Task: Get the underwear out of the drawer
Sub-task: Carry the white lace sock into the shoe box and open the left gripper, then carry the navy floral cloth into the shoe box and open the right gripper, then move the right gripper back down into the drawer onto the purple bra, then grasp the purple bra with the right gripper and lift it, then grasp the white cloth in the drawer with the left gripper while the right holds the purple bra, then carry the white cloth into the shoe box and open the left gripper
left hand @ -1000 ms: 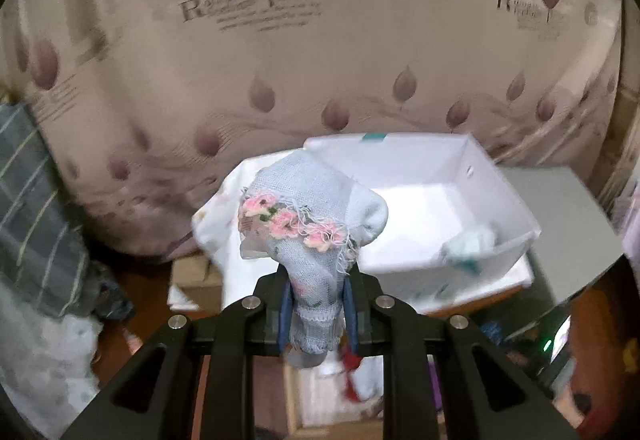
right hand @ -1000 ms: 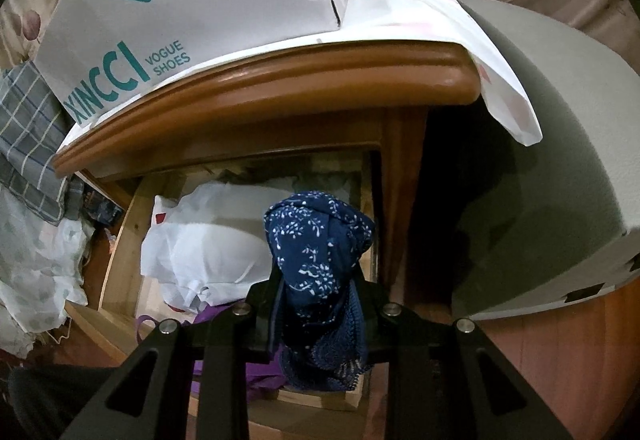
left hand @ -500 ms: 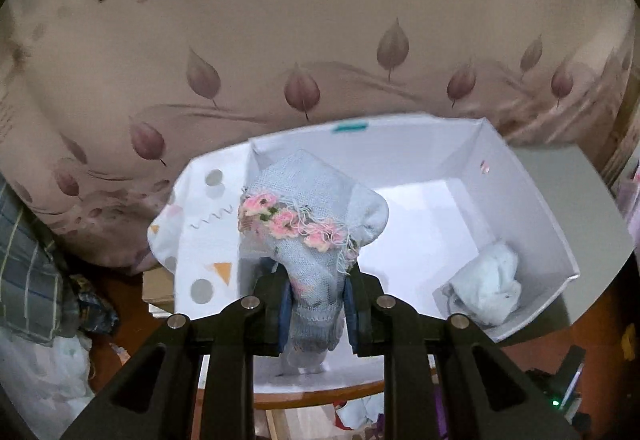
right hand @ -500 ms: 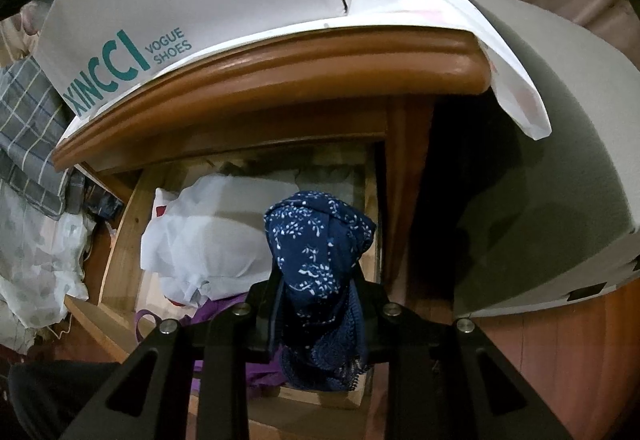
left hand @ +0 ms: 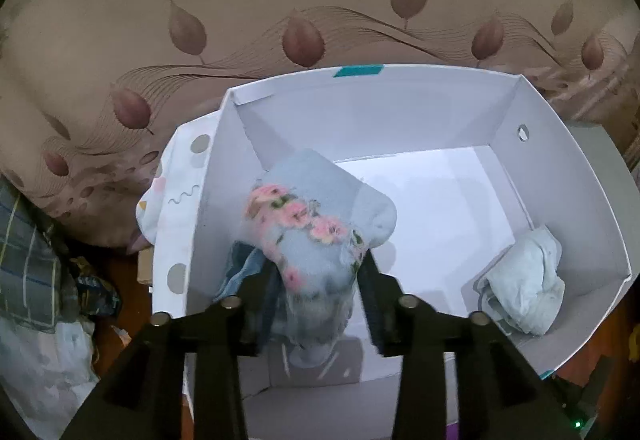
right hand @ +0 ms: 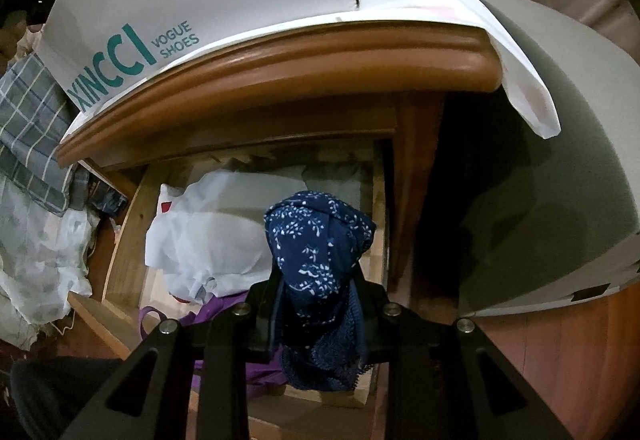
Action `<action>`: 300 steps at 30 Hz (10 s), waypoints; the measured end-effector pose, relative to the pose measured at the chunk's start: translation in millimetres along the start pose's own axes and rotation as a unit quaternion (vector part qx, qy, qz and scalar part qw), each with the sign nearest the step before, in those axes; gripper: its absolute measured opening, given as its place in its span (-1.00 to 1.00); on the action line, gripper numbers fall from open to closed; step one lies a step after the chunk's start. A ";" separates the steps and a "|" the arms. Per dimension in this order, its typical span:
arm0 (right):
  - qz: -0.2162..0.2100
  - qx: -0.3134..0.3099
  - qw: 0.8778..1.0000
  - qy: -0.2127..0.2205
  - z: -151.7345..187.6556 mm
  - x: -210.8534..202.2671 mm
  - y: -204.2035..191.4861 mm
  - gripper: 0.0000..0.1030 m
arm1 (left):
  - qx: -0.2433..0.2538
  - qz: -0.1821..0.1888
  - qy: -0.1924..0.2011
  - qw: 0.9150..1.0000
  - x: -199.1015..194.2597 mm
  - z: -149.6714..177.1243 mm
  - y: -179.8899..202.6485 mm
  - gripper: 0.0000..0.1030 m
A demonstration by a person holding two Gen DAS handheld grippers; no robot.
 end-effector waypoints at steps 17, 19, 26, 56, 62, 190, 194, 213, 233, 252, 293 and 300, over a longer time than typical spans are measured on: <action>0.012 -0.007 1.000 0.020 -0.4 -2.6 -3.0 -0.47 | -0.033 -0.069 0.109 0.991 -106.4 87.8 -35.2 0.45; 0.010 -0.006 0.999 0.031 -1.7 -6.4 -3.4 -0.47 | -0.037 -0.082 0.097 0.991 -100.4 113.5 -39.2 0.45; -0.003 -0.019 0.998 0.059 -5.2 -21.9 -11.6 -0.47 | -0.084 -0.124 0.033 0.988 -52.3 196.6 -56.2 0.45; 0.028 -0.149 0.974 0.169 -227.5 -119.1 -85.3 -0.47 | -0.174 -0.162 -0.001 0.971 -33.8 246.8 -110.9 0.49; 0.049 -0.160 0.980 0.107 -244.9 -58.1 -95.6 -0.47 | -0.175 -0.164 -0.002 0.971 -33.3 245.4 -113.5 0.49; 0.035 -0.047 0.997 -0.059 18.8 43.7 -44.4 0.23 | -0.144 -0.085 -0.033 0.985 -10.6 243.4 -79.5 0.49; 0.050 -0.040 0.998 -0.009 14.9 31.0 -38.8 0.21 | -0.133 -0.026 -0.042 0.990 -4.4 244.7 -55.8 0.61; 0.017 0.026 0.998 0.046 -1.1 -0.7 -5.3 0.20 | 0.177 0.072 -0.088 0.978 48.8 243.9 76.3 0.69; 0.010 0.054 0.997 0.045 -12.2 4.6 4.5 0.20 | 0.264 0.093 -0.153 0.948 85.7 250.4 134.3 -0.57; -0.011 0.054 0.997 0.047 -13.7 -0.4 3.2 0.20 | 0.068 0.105 -0.176 0.977 37.8 279.4 46.3 -0.44; -0.016 0.054 0.998 0.026 -11.9 8.0 -1.4 0.21 | 0.128 0.134 -0.219 0.958 91.5 279.8 78.8 -0.78; -0.016 0.047 0.998 0.029 -9.4 6.4 -2.8 0.21 | 0.091 0.129 -0.179 0.971 49.2 272.9 57.4 -0.82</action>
Point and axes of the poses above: each gripper's, at about its wrist camera, not at the fingertips, and x roughly the way its jaws point, y to its right, z to its underside, the point moved 2 cm from there along x, roughly the way its jaws point, and after that the axes turned 13 degrees about y, right-handed, at the moved point
